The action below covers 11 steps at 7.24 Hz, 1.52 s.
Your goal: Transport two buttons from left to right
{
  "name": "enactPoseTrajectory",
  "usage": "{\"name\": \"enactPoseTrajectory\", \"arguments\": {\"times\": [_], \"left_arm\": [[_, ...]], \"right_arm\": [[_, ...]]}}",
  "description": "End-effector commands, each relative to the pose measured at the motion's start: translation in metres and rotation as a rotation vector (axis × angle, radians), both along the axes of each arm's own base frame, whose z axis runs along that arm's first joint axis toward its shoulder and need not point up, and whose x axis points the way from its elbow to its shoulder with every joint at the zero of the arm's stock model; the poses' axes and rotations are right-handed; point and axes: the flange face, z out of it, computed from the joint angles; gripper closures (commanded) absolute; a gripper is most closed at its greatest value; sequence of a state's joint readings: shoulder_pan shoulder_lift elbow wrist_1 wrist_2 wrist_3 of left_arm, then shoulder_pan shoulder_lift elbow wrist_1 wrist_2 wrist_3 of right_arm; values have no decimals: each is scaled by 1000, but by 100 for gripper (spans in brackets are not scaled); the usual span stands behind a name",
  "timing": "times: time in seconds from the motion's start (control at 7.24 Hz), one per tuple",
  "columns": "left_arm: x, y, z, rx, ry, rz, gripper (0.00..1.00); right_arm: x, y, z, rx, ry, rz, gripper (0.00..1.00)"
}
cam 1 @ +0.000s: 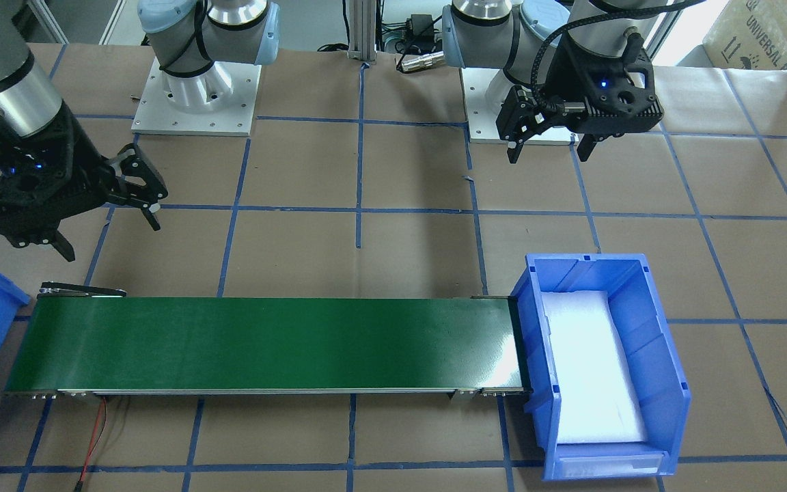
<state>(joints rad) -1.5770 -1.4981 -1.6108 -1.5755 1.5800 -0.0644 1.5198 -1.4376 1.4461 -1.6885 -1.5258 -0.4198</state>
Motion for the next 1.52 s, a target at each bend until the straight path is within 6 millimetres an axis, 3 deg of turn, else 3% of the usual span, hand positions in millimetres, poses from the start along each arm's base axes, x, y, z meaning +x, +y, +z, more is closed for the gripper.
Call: {"name": "enactPoseTrajectory", "arguments": {"times": [0.0, 0.28, 1.38], "left_arm": [[0, 0, 0, -1, 0, 0, 1], [0, 0, 0, -1, 0, 0, 1], [0, -3, -2, 2, 0, 0, 1]], "right_arm": [[26, 9, 3, 3, 58, -220, 0], [28, 14, 2, 52, 43, -318, 0], [34, 14, -5, 68, 2, -318, 0]]}}
